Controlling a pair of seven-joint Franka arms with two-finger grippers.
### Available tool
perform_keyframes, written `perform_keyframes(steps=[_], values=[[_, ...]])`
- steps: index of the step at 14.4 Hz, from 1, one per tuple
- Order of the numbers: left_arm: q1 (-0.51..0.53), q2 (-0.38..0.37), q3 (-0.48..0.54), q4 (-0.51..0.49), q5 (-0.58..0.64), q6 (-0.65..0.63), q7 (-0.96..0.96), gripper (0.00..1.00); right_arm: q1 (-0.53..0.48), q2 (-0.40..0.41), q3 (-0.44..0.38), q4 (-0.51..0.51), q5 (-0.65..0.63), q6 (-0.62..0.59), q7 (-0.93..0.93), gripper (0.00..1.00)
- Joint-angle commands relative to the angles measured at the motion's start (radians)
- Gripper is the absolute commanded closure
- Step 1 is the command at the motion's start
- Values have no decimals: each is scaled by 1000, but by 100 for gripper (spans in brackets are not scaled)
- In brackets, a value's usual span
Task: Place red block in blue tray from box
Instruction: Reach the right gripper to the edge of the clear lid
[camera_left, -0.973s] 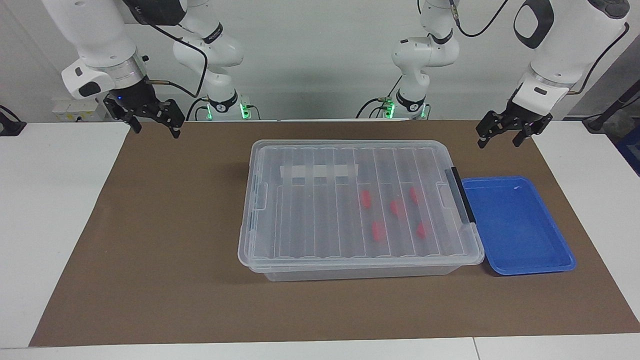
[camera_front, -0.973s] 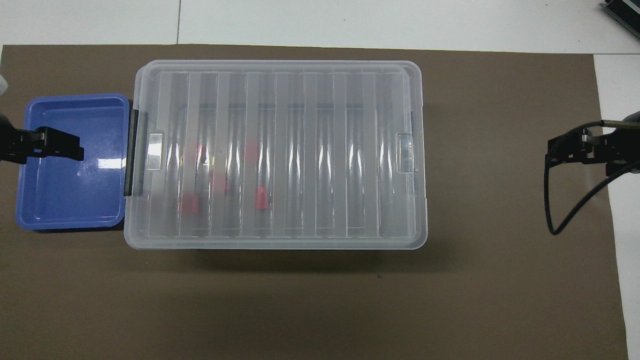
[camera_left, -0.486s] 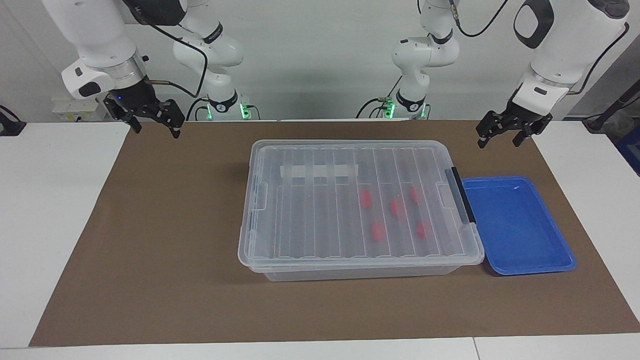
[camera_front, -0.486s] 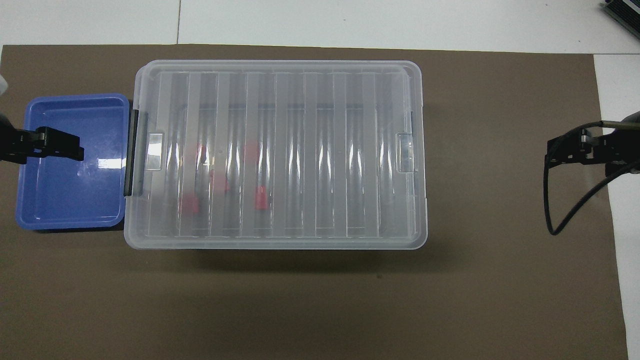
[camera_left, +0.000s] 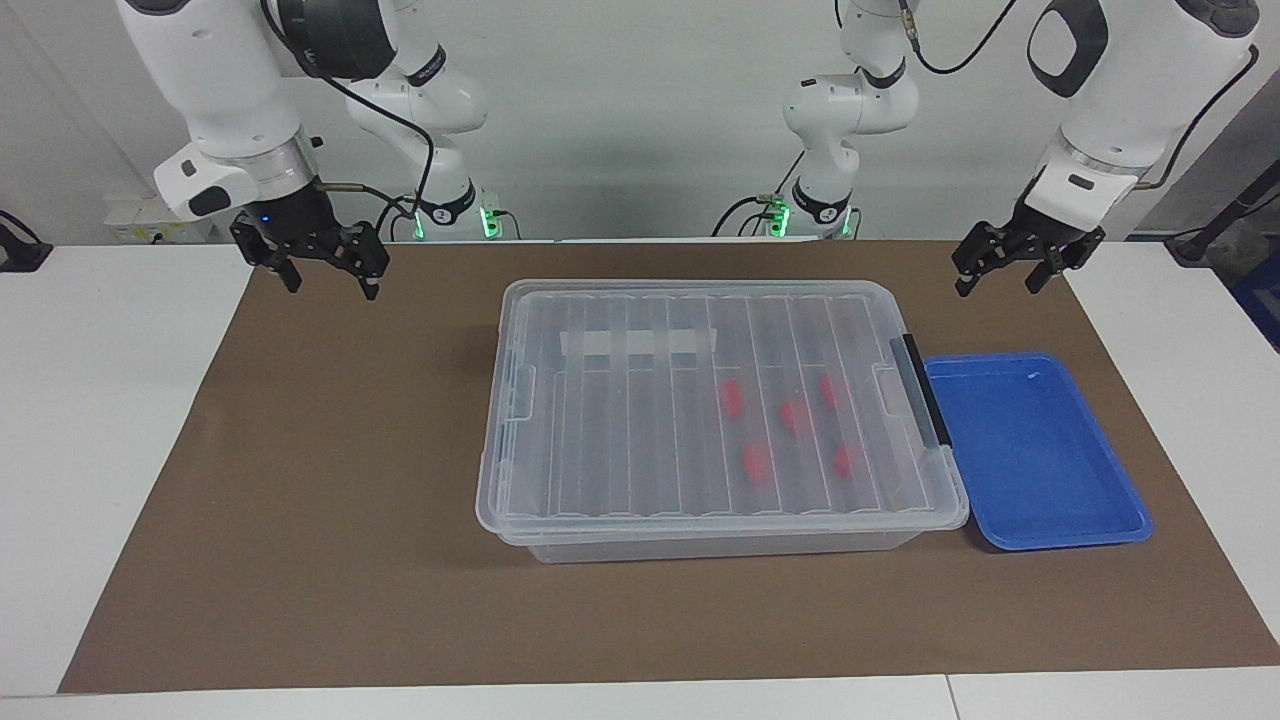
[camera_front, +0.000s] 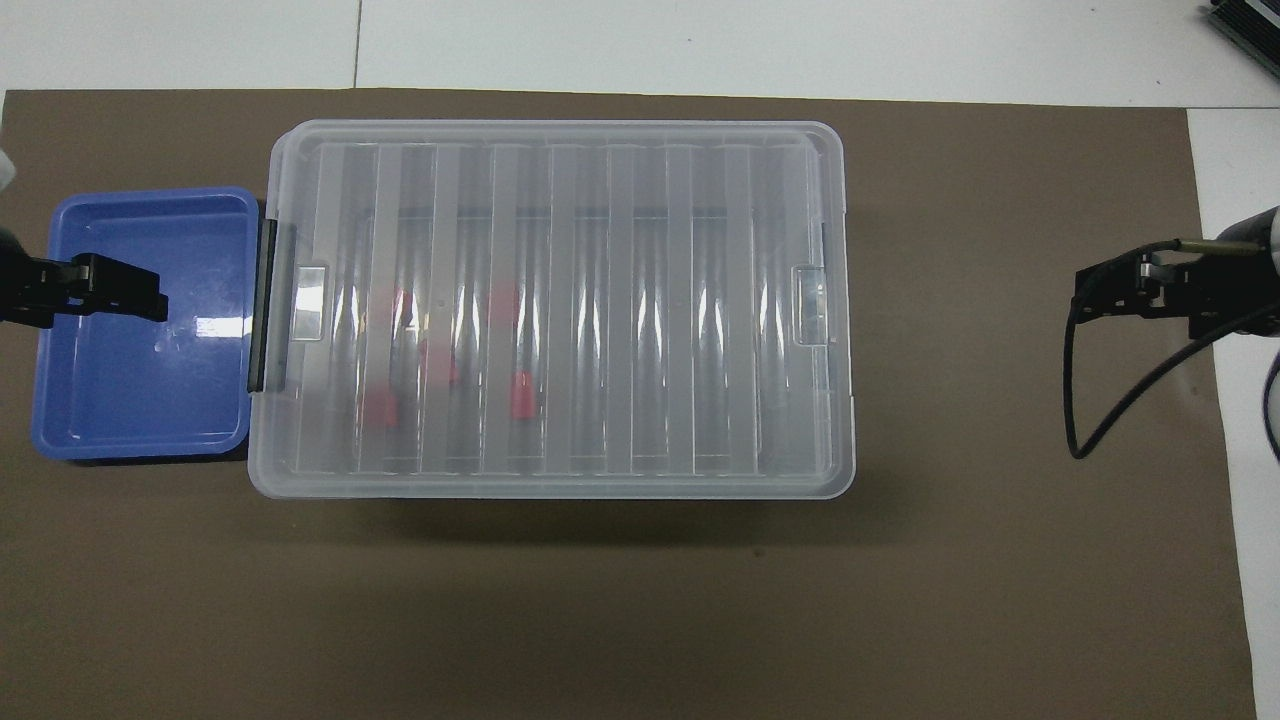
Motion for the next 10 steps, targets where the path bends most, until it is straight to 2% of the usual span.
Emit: perform_keyframes(steps=[1, 3, 10], values=[[3, -22, 1, -29, -11, 15, 0, 0, 23, -35, 7, -100, -1, 101, 23, 0], [3, -23, 1, -29, -11, 15, 0, 0, 57, -22, 7, -134, -1, 158, 40, 0], [3, -22, 1, -29, -11, 15, 0, 0, 167, 76, 7, -148, -2, 326, 149, 0]])
